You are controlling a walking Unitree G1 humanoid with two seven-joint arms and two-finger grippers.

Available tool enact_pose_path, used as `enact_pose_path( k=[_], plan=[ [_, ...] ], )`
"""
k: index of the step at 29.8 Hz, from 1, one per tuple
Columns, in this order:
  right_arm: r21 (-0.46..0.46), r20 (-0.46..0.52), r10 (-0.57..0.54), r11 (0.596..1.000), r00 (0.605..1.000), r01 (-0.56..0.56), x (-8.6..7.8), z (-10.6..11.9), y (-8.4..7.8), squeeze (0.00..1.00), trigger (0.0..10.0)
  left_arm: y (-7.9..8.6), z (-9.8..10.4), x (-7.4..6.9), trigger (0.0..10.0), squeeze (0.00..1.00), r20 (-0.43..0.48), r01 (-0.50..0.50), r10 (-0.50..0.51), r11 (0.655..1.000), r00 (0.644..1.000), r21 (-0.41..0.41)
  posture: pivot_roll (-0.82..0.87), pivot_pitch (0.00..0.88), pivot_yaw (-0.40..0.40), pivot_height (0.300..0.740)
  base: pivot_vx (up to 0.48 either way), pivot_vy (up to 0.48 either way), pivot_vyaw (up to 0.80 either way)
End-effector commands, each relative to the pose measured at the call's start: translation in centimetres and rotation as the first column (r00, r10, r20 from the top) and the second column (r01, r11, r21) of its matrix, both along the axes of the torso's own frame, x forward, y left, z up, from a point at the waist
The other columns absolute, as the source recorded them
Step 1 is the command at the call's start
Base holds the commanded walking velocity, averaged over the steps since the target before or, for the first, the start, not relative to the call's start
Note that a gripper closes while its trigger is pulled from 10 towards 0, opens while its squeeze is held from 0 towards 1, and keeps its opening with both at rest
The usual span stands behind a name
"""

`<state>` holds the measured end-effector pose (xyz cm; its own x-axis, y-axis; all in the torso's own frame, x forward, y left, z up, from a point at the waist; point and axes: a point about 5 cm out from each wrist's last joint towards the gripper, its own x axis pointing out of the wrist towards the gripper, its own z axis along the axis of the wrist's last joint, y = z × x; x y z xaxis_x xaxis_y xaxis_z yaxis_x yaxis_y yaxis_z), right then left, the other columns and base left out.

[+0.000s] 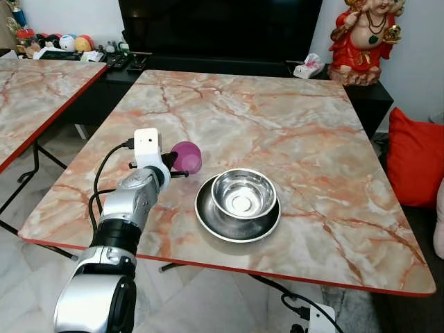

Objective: Setting the table

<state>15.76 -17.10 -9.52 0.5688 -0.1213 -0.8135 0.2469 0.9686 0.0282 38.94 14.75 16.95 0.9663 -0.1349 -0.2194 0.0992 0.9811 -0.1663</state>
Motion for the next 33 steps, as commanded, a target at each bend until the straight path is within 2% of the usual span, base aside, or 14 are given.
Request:
enact_pose_path(
  k=[1, 8, 24, 31, 33],
  plan=[
    [0.003, -0.015, 0.0, 1.0, 1.0, 0.0, -0.2, -0.1, 0.1, 0.0, 10.0, -0.2, -0.1, 0.1, 10.0, 0.0, -0.028, 0.0, 0.0, 1.0, 1.0, 0.006, 0.05, 0.0, -0.002, 0.74, 0.0, 0.0, 0.0],
    [0.003, -0.016, 0.003, 1.0, 1.0, -0.003, -0.3, -0.1, 0.0, 0.0, 10.0, -0.1, -0.8, -0.2, 10.0, 0.0, -0.075, 0.013, -0.012, 1.0, 0.997, 0.017, 0.06, 0.0, -0.006, 0.74, 0.0, 0.0, 0.0],
    [0.003, -0.016, 0.005, 1.0, 1.0, -0.005, -0.3, -0.1, 0.0, 0.0, 10.0, -0.2, -1.7, -0.4, 10.0, 0.01, -0.115, 0.017, -0.013, 0.999, 0.993, 0.028, 0.05, 0.0, -0.004, 0.74, 0.0, 0.0, 0.0],
    [0.002, -0.018, 0.002, 1.0, 1.0, -0.002, -0.3, -0.1, 0.0, 0.0, 10.0, 0.2, -0.7, -0.6, 10.0, 0.0, -0.113, 0.05, -0.044, 0.997, 0.993, 0.05, 0.05, 0.0, -0.004, 0.74, 0.0, 0.0, 0.0],
    [-0.002, -0.021, 0.007, 1.0, 1.0, -0.007, -0.3, -0.2, 0.0, 0.0, 10.0, 0.7, -0.4, -0.6, 10.0, 0.0, -0.122, 0.029, -0.021, 0.998, 0.992, 0.064, 0.06, 0.0, -0.002, 0.74, 0.0, 0.0, 0.0]
  ],
)
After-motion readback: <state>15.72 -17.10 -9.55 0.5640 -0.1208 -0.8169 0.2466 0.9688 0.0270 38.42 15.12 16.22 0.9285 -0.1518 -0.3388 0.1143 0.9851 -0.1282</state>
